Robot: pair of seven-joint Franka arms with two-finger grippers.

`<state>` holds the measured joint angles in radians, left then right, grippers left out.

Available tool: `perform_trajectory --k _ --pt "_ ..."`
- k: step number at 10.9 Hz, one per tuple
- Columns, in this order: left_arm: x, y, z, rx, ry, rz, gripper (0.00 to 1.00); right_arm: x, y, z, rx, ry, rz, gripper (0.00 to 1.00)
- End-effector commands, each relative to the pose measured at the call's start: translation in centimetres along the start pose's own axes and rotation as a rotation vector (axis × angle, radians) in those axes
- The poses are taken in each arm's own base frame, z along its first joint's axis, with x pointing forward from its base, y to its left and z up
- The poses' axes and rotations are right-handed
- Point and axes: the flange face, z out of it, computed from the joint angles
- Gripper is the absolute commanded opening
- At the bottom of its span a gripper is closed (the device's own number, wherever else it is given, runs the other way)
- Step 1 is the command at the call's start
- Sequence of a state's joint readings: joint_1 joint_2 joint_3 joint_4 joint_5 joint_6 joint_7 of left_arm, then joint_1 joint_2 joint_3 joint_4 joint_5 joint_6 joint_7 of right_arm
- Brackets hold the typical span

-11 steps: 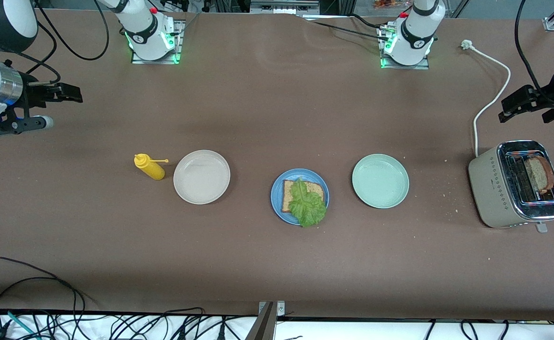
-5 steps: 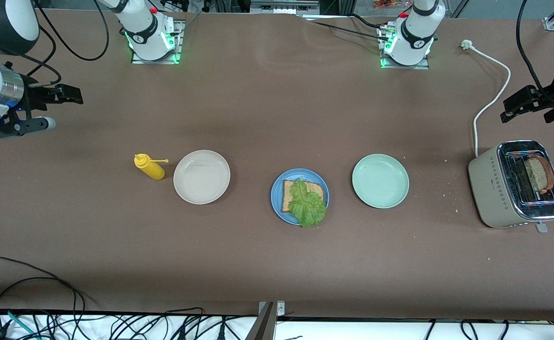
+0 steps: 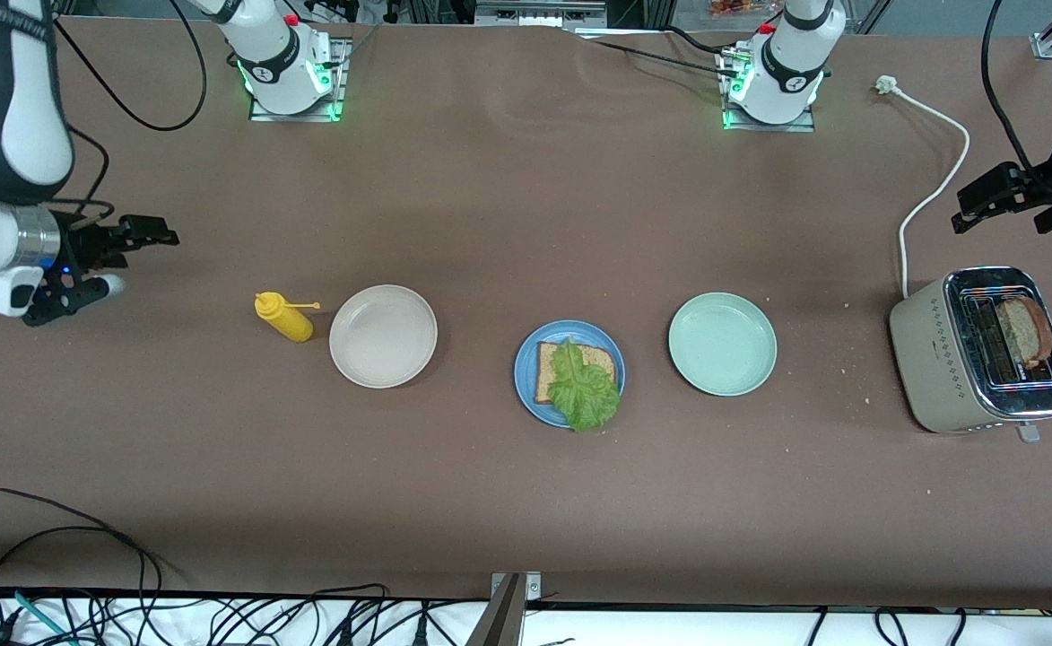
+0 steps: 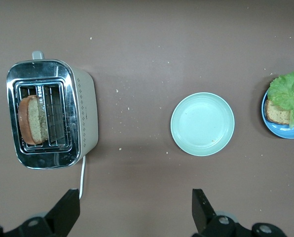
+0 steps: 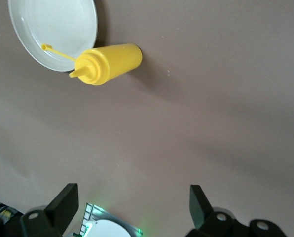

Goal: Make sandwich in blue plate with both arms
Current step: 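Move the right gripper to the yellow mustard bottle and grasp it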

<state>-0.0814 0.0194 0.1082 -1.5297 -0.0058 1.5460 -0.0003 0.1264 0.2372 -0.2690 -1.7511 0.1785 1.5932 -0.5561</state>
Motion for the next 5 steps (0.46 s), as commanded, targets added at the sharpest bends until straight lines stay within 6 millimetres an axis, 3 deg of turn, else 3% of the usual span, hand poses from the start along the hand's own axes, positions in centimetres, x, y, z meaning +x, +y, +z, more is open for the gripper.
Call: perform_trajectory --k 1,3,5 --pt "0.0 -0.3 -0.6 0.031 -0.005 0.003 1.00 0.7 5.9 4.3 0.198 0.097 -0.201 1.00" --pt "0.0 -0.3 -0.6 0.031 -0.005 0.003 1.00 1.7 9.1 9.0 0.331 0.190 -0.392 1.00" --pt "0.0 -0.3 -0.6 0.031 -0.005 0.003 1.00 2.6 10.3 12.1 0.420 0.318 -0.582 1.00"
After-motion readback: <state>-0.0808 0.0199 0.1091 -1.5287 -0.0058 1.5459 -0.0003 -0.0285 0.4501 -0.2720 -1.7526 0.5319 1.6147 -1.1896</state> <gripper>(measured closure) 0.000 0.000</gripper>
